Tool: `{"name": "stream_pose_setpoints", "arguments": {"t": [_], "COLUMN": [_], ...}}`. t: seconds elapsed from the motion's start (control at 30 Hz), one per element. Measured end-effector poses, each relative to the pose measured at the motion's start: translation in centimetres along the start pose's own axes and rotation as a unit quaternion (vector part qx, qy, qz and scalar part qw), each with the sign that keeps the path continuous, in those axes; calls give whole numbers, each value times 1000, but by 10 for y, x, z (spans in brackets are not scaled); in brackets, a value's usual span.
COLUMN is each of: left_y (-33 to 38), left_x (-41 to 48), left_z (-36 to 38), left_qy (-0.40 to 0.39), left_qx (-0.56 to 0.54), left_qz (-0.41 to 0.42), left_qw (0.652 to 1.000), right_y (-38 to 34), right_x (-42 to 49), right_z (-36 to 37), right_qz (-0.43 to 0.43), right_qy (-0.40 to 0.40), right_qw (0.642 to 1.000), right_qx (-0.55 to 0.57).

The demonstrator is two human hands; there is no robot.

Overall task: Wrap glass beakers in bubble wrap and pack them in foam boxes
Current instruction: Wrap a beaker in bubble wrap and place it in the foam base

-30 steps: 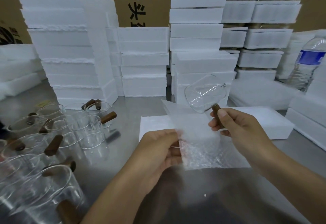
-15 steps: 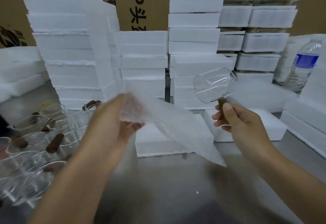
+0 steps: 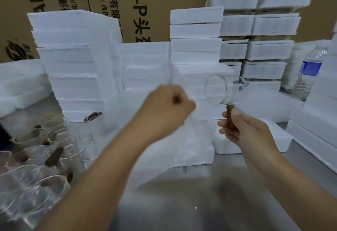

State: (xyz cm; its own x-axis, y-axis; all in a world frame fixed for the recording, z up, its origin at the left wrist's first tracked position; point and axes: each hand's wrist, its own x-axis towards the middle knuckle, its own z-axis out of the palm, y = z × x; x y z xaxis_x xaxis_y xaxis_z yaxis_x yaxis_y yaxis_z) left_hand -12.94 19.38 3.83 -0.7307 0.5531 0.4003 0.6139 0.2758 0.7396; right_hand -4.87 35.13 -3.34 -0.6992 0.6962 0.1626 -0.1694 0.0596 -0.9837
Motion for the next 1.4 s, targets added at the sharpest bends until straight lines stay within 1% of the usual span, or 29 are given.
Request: {"name": "stream_pose_setpoints", "arguments": {"t": [0.03,0.13,0.23,0.33,0.4,0.47,0.53,0.6,0.73,0.8,0.87,0.93,0.97,1.03,1.1,1.17,1.27,1.4], "left_y": [-12,-41,-54,-58,-60,-61,-62,-62,-58,-55,-54,-54,-53,-53,-52,-50,-50,-50], "left_x": [-6,-14,-16,-20,-22,-24,-26,-29,-32,-33,-34,-35,-35,-36,-36,-37,-38,-41], "left_z": [18,44,51,56,58,59,60,59,57,55,53,52,52,51,51,50,49,51], "left_qy": [-7,25,58,84,92,95,99,104,129,132,129,125,122,117,114,118,119,86], "left_qx": [29,37,33,17,-4,-17,-9,1,18,32,40,44,47,54,52,38,33,75], "left_qz": [-16,-65,-74,-81,-82,-84,-81,-68,-12,-3,0,5,7,11,16,26,52,102], "left_qw": [999,997,995,993,992,992,992,992,991,991,991,991,991,992,992,992,991,988], "right_y": [0,-1,-3,-8,-10,-8,-5,-1,-2,-4,-5,-8,-10,-10,-10,-8,-5,-7], "right_x": [1,3,6,6,5,4,2,1,5,5,5,5,4,4,4,5,6,-1], "right_z": [-1,-4,-7,-13,-16,-17,-15,-12,-14,-17,-19,-19,-18,-17,-18,-19,-20,-15], "right_qz": [2,6,11,10,-5,-50,-107,-140,-160,-160,-136,-107,-99,-89,-81,-87,-135,-172], "right_qy": [-3,-39,-94,-134,-138,-129,-112,-95,-93,-93,-94,-102,-111,-130,-145,-139,-116,-129], "right_qw": [1000,999,995,986,976,950,911,893,885,889,906,933,942,947,946,936,906,893], "right_qx": [6,4,-31,-97,-167,-279,-382,-418,-427,-420,-390,-327,-301,-279,-279,-311,-384,-396]}}
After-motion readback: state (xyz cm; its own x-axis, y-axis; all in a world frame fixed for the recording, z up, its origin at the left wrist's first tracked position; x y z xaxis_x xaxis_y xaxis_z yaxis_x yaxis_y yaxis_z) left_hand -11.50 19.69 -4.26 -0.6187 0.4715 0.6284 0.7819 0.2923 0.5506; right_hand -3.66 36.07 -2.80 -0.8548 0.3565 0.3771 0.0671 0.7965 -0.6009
